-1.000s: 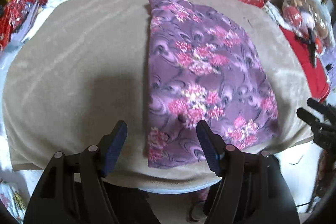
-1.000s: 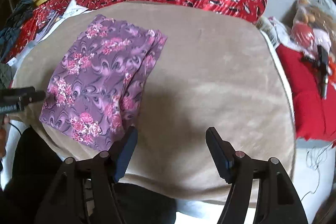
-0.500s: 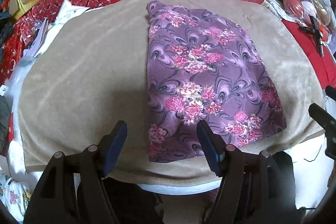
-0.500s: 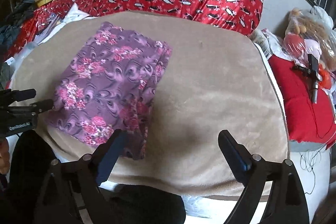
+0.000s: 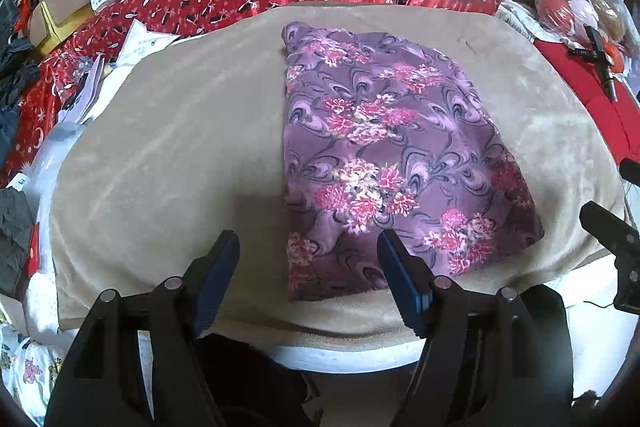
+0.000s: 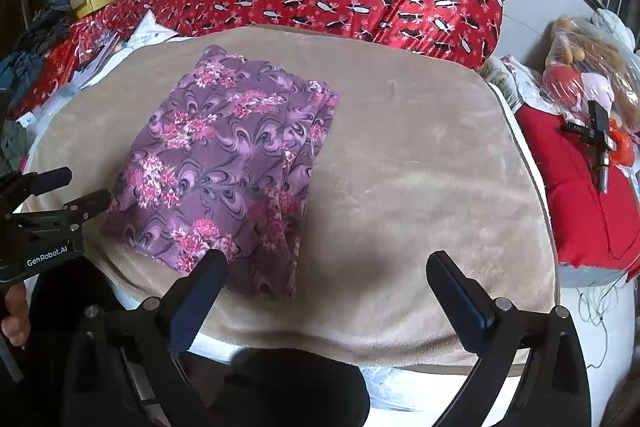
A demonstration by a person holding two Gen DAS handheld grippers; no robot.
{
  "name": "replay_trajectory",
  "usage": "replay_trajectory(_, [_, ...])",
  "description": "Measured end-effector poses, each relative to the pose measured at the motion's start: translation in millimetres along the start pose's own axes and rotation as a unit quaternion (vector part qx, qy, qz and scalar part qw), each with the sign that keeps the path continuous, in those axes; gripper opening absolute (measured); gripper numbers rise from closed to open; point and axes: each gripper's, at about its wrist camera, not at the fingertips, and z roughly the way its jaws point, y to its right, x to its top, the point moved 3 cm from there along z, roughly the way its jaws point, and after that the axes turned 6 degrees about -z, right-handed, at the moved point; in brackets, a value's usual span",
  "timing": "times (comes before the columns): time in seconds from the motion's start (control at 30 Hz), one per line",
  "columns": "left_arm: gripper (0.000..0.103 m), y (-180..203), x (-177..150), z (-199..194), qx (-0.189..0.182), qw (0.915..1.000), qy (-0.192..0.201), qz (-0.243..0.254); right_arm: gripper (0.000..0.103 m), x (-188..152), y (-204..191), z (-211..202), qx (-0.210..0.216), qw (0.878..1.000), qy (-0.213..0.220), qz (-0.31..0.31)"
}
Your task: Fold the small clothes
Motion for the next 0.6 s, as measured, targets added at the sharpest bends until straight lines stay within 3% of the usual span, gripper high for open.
replay_trajectory(0.27, [0.071, 0, -12, -13, -0.015, 0.9997, 0.020, -0.009, 0.101, -7, -8, -12, -0.008, 1.000, 0.012, -0.005])
replay_trajectory(0.6, [0.071, 9, -23, -21, -0.039, 0.9988, 0.024, 0.018, 0.101, -15, -6, -17, -0.015, 1.000, 0.011, 0.010])
